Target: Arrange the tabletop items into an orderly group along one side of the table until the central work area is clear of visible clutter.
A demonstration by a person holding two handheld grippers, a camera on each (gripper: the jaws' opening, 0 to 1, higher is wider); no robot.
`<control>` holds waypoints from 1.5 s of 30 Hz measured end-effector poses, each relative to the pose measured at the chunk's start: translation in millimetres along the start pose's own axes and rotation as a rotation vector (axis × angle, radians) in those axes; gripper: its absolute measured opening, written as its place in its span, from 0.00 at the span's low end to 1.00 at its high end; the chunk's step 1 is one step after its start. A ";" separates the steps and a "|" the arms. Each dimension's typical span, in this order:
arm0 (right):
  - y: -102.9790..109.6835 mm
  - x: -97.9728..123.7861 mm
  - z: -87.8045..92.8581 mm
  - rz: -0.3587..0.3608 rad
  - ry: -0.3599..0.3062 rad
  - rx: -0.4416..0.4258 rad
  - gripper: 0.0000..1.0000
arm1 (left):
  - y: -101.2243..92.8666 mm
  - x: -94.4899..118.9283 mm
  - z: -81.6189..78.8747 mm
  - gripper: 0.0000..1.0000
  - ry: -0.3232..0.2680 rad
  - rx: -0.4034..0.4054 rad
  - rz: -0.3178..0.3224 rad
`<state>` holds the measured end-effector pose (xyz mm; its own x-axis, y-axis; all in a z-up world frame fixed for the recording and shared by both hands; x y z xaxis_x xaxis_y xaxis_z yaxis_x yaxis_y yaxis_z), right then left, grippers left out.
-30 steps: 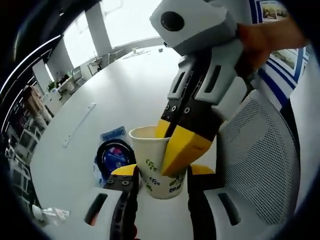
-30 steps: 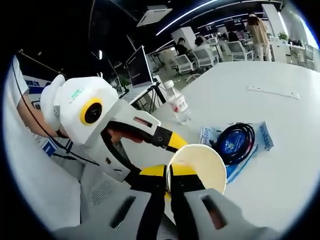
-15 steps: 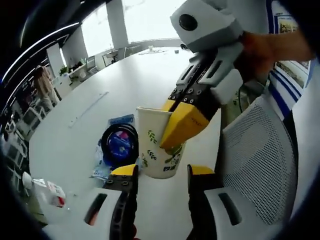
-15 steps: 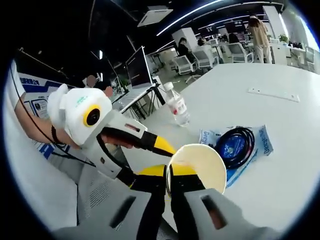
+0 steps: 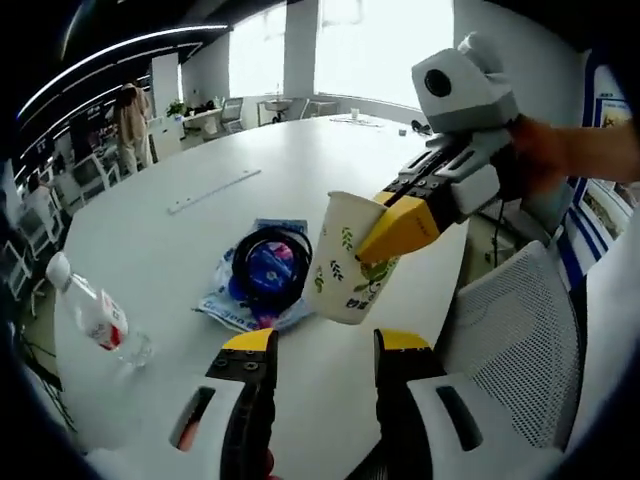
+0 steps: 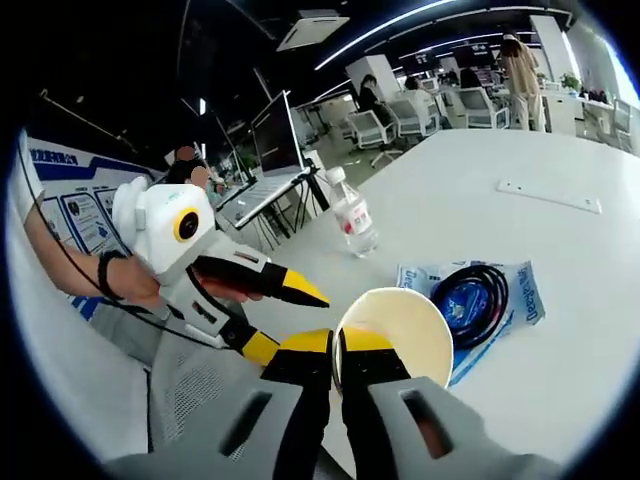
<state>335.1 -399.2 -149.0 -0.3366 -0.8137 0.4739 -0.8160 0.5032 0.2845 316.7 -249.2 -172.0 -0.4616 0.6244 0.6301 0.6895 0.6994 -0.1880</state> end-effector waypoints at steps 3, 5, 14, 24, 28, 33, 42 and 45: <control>-0.8 -1.6 -1.8 -0.002 0.002 0.005 0.00 | 4.5 3.6 2.8 0.38 -0.009 0.029 -0.013; -0.8 -2.4 -3.3 -0.005 0.003 0.007 0.00 | 7.4 6.0 4.9 0.37 -0.016 0.046 -0.022; -5.3 -7.4 -9.0 -0.008 0.012 0.022 0.00 | 14.2 13.0 12.6 0.37 -0.037 0.107 -0.049; -8.8 -18.2 -18.6 -0.023 0.027 0.044 0.00 | 24.7 19.8 18.3 0.38 -0.068 0.169 -0.089; -13.0 -21.4 -24.0 -0.023 0.029 0.049 0.00 | 30.0 23.5 21.6 0.38 -0.083 0.204 -0.105; -17.4 -26.4 -32.0 -0.027 0.031 0.064 0.00 | 37.8 30.5 26.6 0.38 -0.106 0.257 -0.126; -20.9 -39.7 -40.9 -0.043 0.046 0.092 0.00 | 49.2 41.1 29.9 0.39 -0.141 0.319 -0.165; -20.6 -45.1 -45.3 -0.053 0.051 0.105 0.00 | 51.5 44.4 31.1 0.38 -0.148 0.328 -0.176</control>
Point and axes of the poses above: the point that each gripper's makers call its tool centre point, and the gripper's own axes: x roughly backward along the fingers, y roughly to its left, z roughly out of its underside, the point moved 8 cm from there along x, roughly backward along the fingers, and after that the axes turned 8 degrees about x, right-handed, at the moved point
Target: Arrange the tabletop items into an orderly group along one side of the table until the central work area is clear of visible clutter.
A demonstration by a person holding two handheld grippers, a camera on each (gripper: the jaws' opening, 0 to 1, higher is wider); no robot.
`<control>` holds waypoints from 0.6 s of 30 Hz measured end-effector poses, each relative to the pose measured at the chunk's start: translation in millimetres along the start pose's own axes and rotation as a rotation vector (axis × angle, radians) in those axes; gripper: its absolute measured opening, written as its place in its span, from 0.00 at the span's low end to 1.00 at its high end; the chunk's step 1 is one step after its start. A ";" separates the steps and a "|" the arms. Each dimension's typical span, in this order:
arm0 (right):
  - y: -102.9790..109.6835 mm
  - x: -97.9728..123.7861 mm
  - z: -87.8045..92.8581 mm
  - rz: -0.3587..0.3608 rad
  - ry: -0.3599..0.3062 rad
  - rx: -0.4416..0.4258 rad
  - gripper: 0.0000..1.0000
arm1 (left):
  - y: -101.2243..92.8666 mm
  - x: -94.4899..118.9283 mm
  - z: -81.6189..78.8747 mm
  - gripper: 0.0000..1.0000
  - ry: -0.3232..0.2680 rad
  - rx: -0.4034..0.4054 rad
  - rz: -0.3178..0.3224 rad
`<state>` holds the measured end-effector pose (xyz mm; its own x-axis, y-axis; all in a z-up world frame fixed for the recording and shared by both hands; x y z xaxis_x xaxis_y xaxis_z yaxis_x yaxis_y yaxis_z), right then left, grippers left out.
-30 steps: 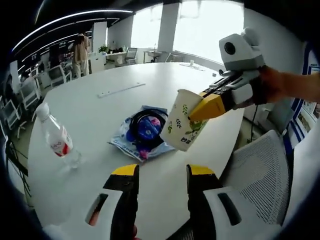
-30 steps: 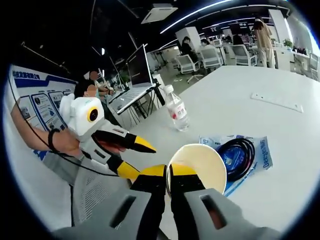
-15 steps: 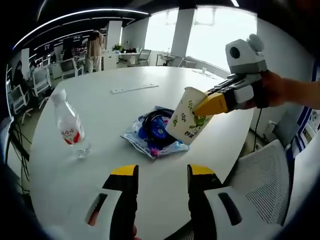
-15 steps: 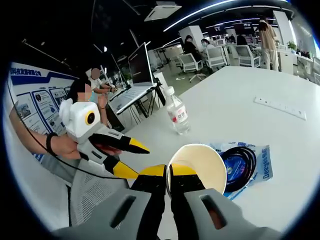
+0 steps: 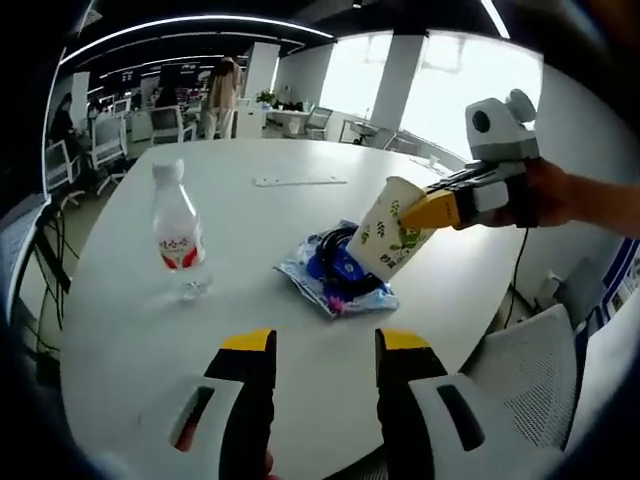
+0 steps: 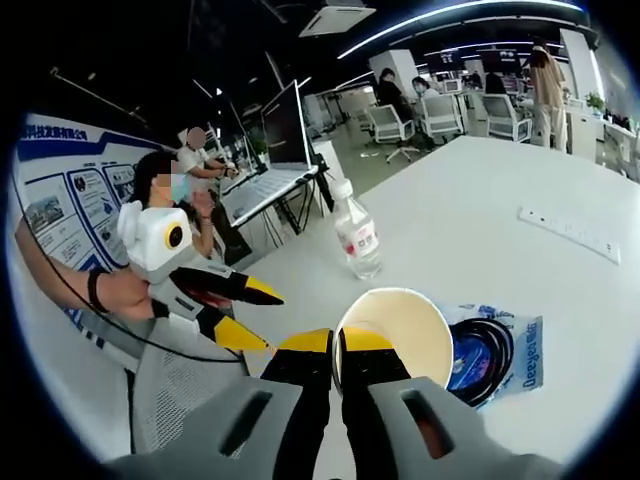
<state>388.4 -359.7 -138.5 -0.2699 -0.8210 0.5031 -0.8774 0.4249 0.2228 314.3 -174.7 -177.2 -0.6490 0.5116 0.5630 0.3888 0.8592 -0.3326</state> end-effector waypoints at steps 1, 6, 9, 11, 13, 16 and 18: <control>-0.1 -0.7 -0.7 -0.001 0.001 0.002 0.00 | 0.4 0.4 0.0 0.38 -0.001 0.001 -0.001; -2.1 -8.5 -9.7 -0.014 0.004 0.023 0.00 | 7.3 6.0 0.5 0.39 -0.012 0.017 -0.018; -3.3 -11.8 -13.6 -0.018 0.006 0.030 0.00 | 10.5 9.1 1.4 0.39 -0.014 0.022 -0.026; -4.1 -14.1 -15.4 -0.020 0.008 0.035 0.00 | 12.3 10.8 1.6 0.39 -0.016 0.027 -0.028; -5.4 -16.7 -17.0 -0.022 0.011 0.039 0.00 | 15.5 13.1 2.0 0.39 -0.019 0.032 -0.036; -6.4 -20.4 -18.6 -0.023 0.013 0.042 0.00 | 18.8 15.8 2.2 0.39 -0.022 0.036 -0.045; -7.3 -23.8 -17.9 -0.024 0.019 0.044 0.00 | 20.3 17.5 2.1 0.39 -0.025 0.040 -0.048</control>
Point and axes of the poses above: the point that each gripper's makers call its tool centre point, and the gripper's own axes: x roughly backward along the fingers, y roughly to its left, z roughly out of its underside, the point moved 8 cm from there along x, roughly backward along the fingers, and after that the axes turned 8 degrees about x, right-handed, at the moved point
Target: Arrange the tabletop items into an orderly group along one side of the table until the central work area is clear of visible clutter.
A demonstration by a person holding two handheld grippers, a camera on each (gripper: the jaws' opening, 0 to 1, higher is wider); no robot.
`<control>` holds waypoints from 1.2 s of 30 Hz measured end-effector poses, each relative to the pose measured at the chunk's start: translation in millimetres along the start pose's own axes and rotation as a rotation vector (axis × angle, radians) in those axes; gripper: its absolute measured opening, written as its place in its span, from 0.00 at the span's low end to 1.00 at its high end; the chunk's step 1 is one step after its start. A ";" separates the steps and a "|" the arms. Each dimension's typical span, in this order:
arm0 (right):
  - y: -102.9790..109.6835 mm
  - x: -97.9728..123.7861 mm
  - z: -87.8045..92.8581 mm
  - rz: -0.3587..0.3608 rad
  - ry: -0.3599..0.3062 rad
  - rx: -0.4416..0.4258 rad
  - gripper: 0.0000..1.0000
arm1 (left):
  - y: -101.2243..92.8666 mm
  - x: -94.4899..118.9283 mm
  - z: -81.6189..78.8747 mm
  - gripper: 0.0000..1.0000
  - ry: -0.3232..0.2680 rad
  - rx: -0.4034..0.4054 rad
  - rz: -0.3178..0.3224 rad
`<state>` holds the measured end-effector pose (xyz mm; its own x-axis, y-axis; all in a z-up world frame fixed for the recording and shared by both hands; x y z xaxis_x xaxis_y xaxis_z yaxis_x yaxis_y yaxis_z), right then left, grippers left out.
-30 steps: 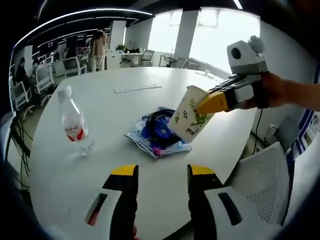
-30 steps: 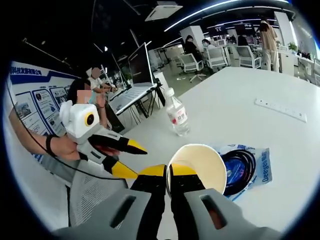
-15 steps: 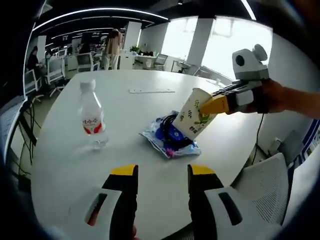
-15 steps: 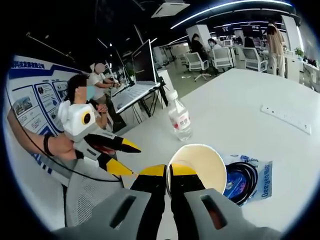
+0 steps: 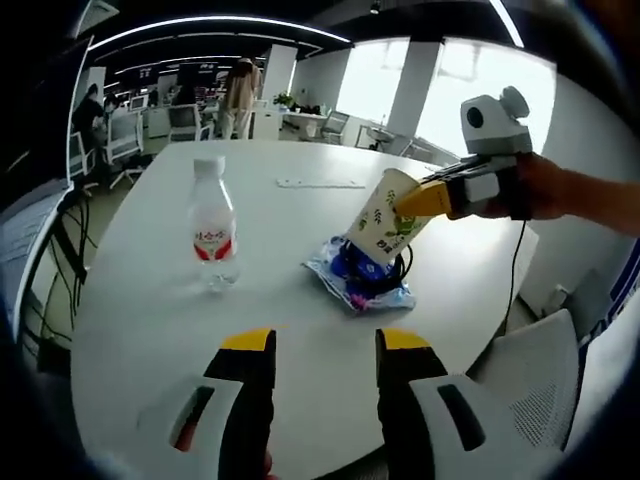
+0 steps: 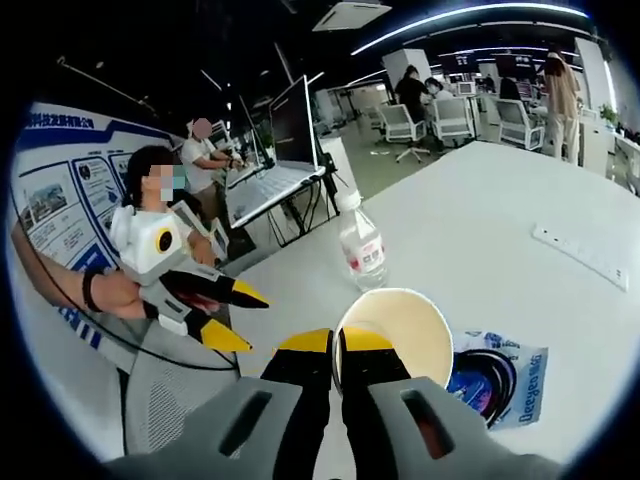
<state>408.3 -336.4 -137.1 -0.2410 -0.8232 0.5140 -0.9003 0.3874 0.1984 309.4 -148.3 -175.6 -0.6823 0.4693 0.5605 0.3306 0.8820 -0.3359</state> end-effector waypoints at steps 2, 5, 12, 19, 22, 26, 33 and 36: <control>-1.5 -3.2 0.1 -0.002 0.004 0.001 0.00 | 2.0 2.0 -0.3 0.39 -0.001 0.001 -0.003; -2.3 -6.8 -2.9 -0.004 0.004 0.001 0.00 | 5.1 6.6 -1.3 0.39 -0.007 0.005 -0.009; -5.0 -20.0 -12.9 -0.012 0.005 0.008 0.00 | 10.5 16.2 0.4 0.39 -0.006 0.015 -0.020; -6.9 -32.6 -19.6 -0.024 0.009 0.019 0.00 | 13.8 22.6 3.5 0.39 -0.005 0.025 -0.027; -9.3 -39.4 -22.2 -0.029 0.013 0.024 0.00 | 15.7 24.3 4.6 0.39 -0.005 0.030 -0.031; -13.0 -47.7 -25.7 -0.029 0.017 0.030 0.00 | 17.8 25.4 2.9 0.39 -0.011 0.034 -0.036; -19.4 -58.2 -30.3 -0.031 0.029 0.058 0.00 | 21.5 24.7 -0.9 0.39 -0.021 0.041 -0.042; -23.6 -63.4 -32.3 -0.028 0.043 0.080 0.00 | 22.0 24.2 -1.2 0.39 -0.022 0.042 -0.042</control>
Point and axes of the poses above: the point that each gripper's makers call its tool centre point, and the gripper's own axes: x roughly backward along the fingers, y roughly to its left, z roughly out of its underside, the point moved 8 cm from there along x, roughly backward along the fingers, and after that the axes turned 8 degrees about x, right-handed, at the moved point
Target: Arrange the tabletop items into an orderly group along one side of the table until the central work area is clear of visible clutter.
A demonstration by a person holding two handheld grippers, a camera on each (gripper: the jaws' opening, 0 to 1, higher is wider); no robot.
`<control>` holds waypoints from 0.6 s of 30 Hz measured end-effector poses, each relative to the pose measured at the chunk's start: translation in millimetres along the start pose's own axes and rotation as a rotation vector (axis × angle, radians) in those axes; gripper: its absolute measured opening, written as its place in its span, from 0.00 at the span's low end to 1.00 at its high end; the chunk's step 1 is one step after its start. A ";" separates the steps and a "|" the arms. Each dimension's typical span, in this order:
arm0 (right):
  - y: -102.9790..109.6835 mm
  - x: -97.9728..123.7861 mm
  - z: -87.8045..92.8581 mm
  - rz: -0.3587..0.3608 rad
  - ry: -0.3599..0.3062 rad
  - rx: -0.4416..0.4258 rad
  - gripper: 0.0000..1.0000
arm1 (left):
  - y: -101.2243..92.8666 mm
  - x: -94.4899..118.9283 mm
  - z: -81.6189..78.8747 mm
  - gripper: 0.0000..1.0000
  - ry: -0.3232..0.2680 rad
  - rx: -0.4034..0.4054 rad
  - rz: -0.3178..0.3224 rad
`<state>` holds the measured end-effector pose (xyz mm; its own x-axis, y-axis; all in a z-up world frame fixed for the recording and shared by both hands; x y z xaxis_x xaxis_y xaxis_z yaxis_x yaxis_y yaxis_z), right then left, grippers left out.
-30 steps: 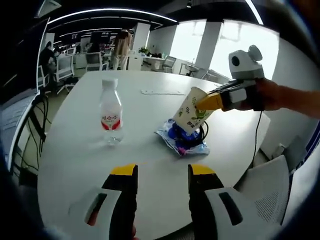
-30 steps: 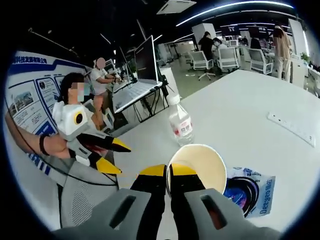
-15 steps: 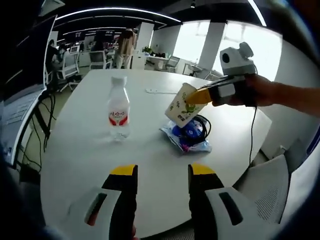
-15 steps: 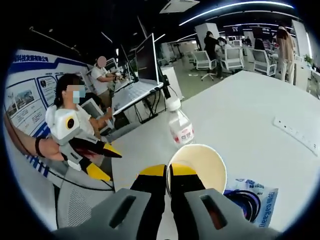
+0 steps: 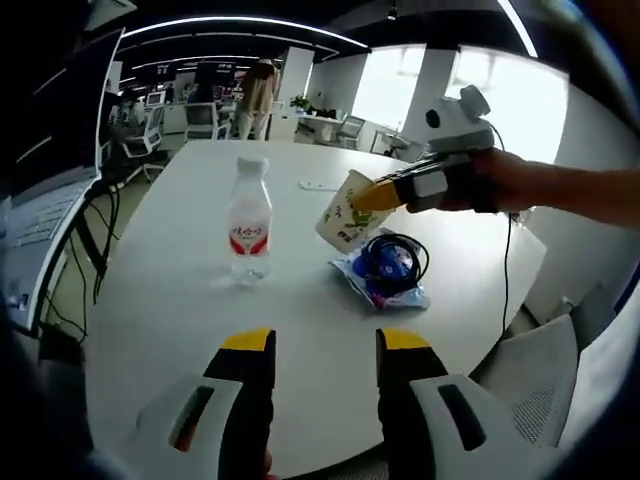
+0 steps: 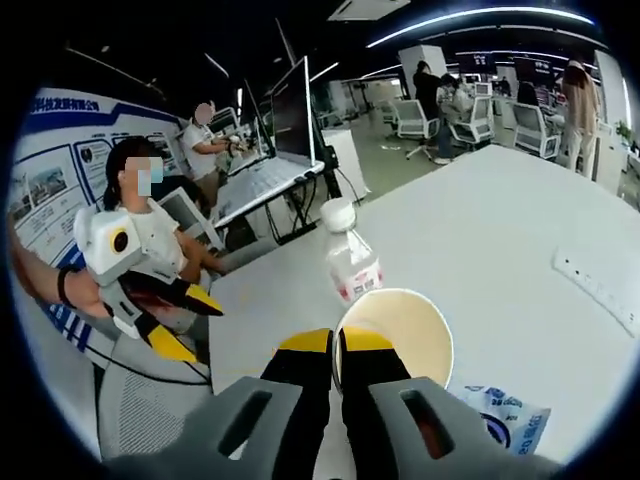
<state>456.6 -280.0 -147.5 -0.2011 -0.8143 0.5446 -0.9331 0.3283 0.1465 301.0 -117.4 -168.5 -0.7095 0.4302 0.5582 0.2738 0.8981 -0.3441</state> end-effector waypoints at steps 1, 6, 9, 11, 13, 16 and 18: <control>-1.9 -1.9 -0.4 0.002 0.012 0.017 0.00 | 0.2 -0.2 -0.3 0.39 0.000 0.000 -0.001; -10.9 -9.5 -1.9 0.005 0.040 0.040 0.00 | 0.0 -0.9 -1.2 0.39 -0.007 0.011 0.002; -15.2 -14.2 -0.6 0.009 0.059 0.056 0.00 | -0.1 -2.3 -1.2 0.39 -0.004 0.007 0.003; -16.0 -17.9 0.9 0.009 0.075 0.071 0.00 | 0.0 -2.9 -0.8 0.39 -0.002 0.005 0.004; -17.8 -22.3 2.9 0.012 0.089 0.090 0.00 | -0.3 -3.2 -0.4 0.39 0.001 0.000 0.008; -21.2 -30.1 6.3 0.016 0.107 0.106 0.00 | -1.4 -3.6 0.1 0.39 0.007 -0.009 0.011; -22.0 -34.3 7.8 0.016 0.119 0.120 0.00 | -1.7 -3.5 0.2 0.39 0.007 -0.011 0.013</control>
<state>481.7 -263.0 -175.8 -0.1864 -0.7443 0.6413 -0.9604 0.2757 0.0409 302.9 -120.5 -170.0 -0.7011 0.4424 0.5593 0.2903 0.8934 -0.3428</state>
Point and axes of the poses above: the point that each gripper's makers call its tool centre point, and the gripper's own axes: x roughly backward along the fingers, y roughly to its left, z roughly out of its underside, the point moved 8 cm from there along x, roughly backward along the fingers, and after that the axes turned 8 degrees about x, right-handed, at the moved point
